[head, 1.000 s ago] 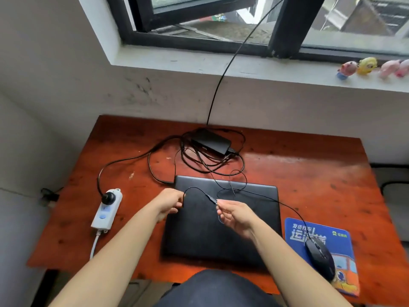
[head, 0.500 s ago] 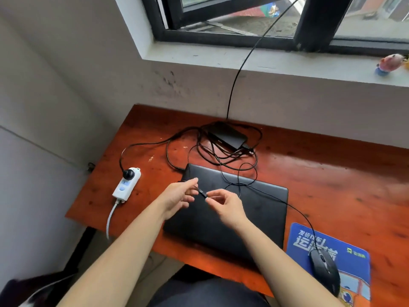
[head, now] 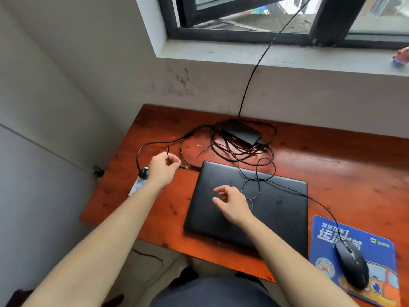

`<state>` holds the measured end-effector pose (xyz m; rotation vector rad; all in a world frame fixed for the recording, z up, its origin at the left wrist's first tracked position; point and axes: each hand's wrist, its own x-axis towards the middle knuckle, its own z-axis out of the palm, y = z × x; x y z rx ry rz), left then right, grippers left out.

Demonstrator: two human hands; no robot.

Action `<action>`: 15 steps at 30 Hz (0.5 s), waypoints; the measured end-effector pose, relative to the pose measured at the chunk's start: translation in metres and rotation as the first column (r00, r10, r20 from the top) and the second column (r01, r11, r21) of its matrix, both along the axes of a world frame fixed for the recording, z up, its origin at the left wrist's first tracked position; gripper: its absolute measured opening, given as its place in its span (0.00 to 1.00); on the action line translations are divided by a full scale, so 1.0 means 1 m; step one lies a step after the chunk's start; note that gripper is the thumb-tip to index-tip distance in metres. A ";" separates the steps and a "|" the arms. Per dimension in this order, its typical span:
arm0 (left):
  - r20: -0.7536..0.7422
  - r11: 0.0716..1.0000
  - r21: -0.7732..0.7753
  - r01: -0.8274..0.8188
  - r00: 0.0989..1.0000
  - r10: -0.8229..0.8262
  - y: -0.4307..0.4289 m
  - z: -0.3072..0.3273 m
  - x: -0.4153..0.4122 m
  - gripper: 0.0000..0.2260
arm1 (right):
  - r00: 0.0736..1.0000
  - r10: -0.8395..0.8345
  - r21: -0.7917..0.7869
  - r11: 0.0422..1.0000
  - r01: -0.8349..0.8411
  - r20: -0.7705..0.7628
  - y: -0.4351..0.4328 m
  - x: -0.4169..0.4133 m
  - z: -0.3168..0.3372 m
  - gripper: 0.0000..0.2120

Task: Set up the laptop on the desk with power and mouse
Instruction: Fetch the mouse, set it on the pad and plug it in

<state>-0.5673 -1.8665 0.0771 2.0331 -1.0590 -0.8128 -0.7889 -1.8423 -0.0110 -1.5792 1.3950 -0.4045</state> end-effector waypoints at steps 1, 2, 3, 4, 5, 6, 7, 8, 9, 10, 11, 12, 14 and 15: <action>-0.014 0.990 -0.141 0.013 1.000 -0.015 -0.012 0.014 0.007 0.03 | 0.999 -0.014 0.000 1.000 0.014 -0.043 -0.002 0.004 -0.001 0.13; -0.091 0.959 -0.282 -0.007 0.996 -0.019 -0.024 0.031 0.013 0.06 | 0.996 -0.033 0.010 0.999 0.034 -0.083 -0.003 0.009 -0.003 0.14; -0.194 0.915 -0.400 -0.057 0.981 -0.024 -0.033 0.046 0.014 0.09 | 0.992 -0.043 0.024 0.999 0.046 -0.122 -0.004 0.010 -0.005 0.14; -0.289 0.867 -0.487 -0.108 0.956 -0.043 -0.043 0.057 0.022 0.11 | 0.987 -0.057 0.032 0.998 0.062 -0.152 -0.004 0.016 -0.007 0.15; -0.368 0.823 -0.547 -0.152 0.927 -0.074 -0.052 0.064 0.032 0.11 | 0.982 -0.074 0.036 0.996 0.081 -0.173 -0.004 0.025 -0.009 0.15; -0.433 0.796 -0.575 -0.191 0.896 -0.098 -0.059 0.064 0.041 0.11 | 0.977 -0.088 0.032 0.995 0.096 -0.193 -0.004 0.032 -0.011 0.15; -0.495 0.786 -0.575 -0.227 0.861 -0.114 -0.064 0.058 0.048 0.10 | 0.972 -0.100 0.021 0.994 0.107 -0.214 -0.003 0.039 -0.013 0.15; -0.555 0.798 -0.542 -0.264 0.826 -0.104 -0.066 0.045 0.054 0.10 | 0.964 -0.119 0.005 0.992 0.124 -0.238 -0.003 0.046 -0.016 0.15; -0.604 0.826 -0.484 -0.291 0.794 -0.074 -0.064 0.027 0.057 0.10 | 0.956 -0.154 -0.017 0.988 0.155 -0.250 -0.003 0.052 -0.019 0.15; -0.638 0.862 -0.403 -0.308 0.770 -0.024 -0.059 0.005 0.057 0.11 | 0.946 -0.197 -0.047 0.980 0.192 -0.257 -0.002 0.058 -0.023 0.15; -0.659 0.898 -0.305 -0.316 0.751 0.041 -0.052 -0.019 0.057 0.11 | 0.936 -0.241 -0.083 0.970 0.227 -0.258 0.001 0.063 -0.026 0.14; -0.675 0.928 -0.198 -0.316 0.730 0.105 -0.046 -0.045 0.057 0.12 | 0.925 -0.281 -0.123 0.959 0.257 -0.258 0.002 0.068 -0.032 0.14; -0.681 0.954 0.000 -0.301 0.698 0.220 -0.033 -0.090 0.057 0.13 | 0.906 -0.328 -0.218 0.936 0.275 -0.266 0.003 0.075 -0.041 0.13; -0.664 0.952 0.080 -0.294 0.697 0.271 -0.028 -0.112 0.058 0.13 | 0.901 -0.335 -0.264 0.928 0.265 -0.275 0.001 0.078 -0.047 0.12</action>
